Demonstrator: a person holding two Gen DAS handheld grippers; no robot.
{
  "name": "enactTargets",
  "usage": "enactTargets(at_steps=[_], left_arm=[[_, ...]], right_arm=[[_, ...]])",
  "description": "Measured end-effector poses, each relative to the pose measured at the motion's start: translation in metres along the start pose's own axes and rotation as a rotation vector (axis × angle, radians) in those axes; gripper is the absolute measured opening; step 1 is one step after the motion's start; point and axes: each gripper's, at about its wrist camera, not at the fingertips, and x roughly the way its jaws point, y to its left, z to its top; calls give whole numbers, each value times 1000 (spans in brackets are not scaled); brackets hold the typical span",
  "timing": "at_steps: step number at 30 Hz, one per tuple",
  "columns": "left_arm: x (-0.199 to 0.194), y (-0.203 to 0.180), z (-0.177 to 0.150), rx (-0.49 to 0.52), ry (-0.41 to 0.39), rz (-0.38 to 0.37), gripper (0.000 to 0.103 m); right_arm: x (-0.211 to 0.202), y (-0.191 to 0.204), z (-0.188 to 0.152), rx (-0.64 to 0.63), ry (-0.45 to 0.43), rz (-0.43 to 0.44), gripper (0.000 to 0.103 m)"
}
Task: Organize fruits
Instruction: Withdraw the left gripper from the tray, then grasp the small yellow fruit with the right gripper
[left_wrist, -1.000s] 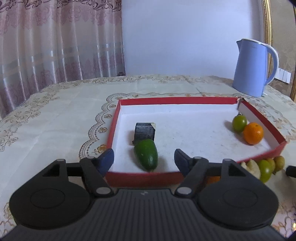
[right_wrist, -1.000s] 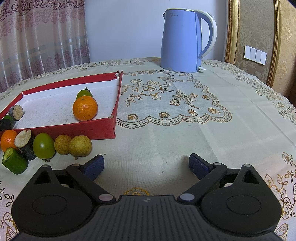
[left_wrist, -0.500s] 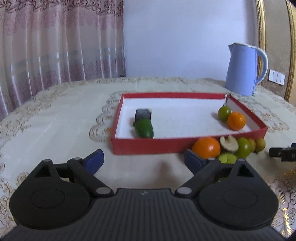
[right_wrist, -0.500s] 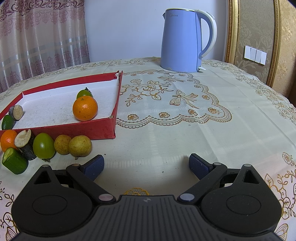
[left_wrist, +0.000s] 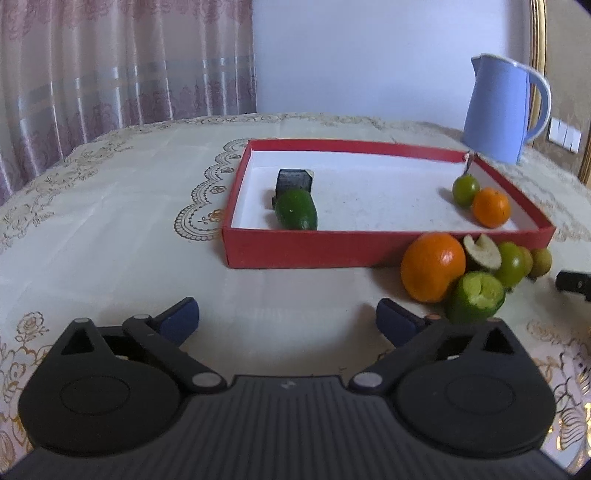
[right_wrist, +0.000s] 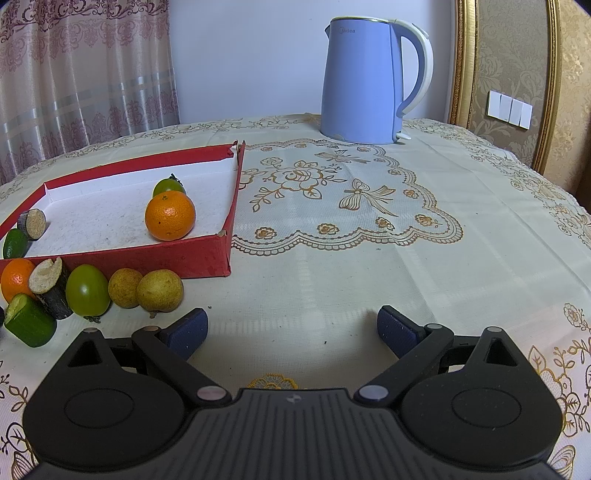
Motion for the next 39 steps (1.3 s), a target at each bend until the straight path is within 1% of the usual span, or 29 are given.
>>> enactTargets(at_steps=[2, 8, 12, 15, 17, 20, 21, 22, 23, 25, 27, 29, 31, 33, 35, 37, 39], left_arm=[[0, -2, -1, 9, -2, 8, 103], [1, 0, -1, -1, 11, 0, 103], [1, 1, 0, -6, 14, -4, 103], [2, 1, 0, -8, 14, -5, 103], [1, 1, 0, -8, 14, -5, 103], [1, 1, 0, -8, 14, -5, 103], [1, 1, 0, -9, 14, -5, 103], [1, 1, 0, -8, 14, -5, 103], [1, 1, 0, -8, 14, -5, 103], [1, 1, 0, -9, 14, -5, 103], [1, 1, 0, -9, 14, -5, 103], [1, 1, 0, -9, 14, -5, 103], [1, 1, 0, -8, 14, -5, 103], [1, 1, 0, -9, 14, -5, 103], [1, 1, 0, -9, 14, -5, 103], [1, 1, 0, -9, 14, -5, 103], [1, 1, 0, -9, 14, -5, 103]], right_arm=[[0, 0, 0, 0, 0, 0, 99], [-1, 2, -1, -5, -7, 3, 99], [-7, 6, -3, -29, -43, 39, 99], [-11, 10, -4, -16, -44, 120, 99], [-14, 16, -4, -31, -50, 147, 98], [-17, 26, -1, -90, -98, 108, 98], [-16, 29, 2, -109, -99, 102, 97], [-13, 31, 3, -123, -93, 105, 89], [-11, 32, 5, -129, -85, 114, 86], [-8, 33, 7, -126, -67, 154, 74], [-5, 37, 8, -139, -55, 176, 70], [-3, 39, 8, -150, -56, 173, 69], [-3, 39, 7, -153, -58, 181, 57], [-2, 37, 7, -144, -53, 215, 48], [-4, 42, 6, -168, -60, 213, 44], [-6, 47, 4, -200, -71, 205, 37], [-8, 52, 2, -233, -84, 199, 34]])
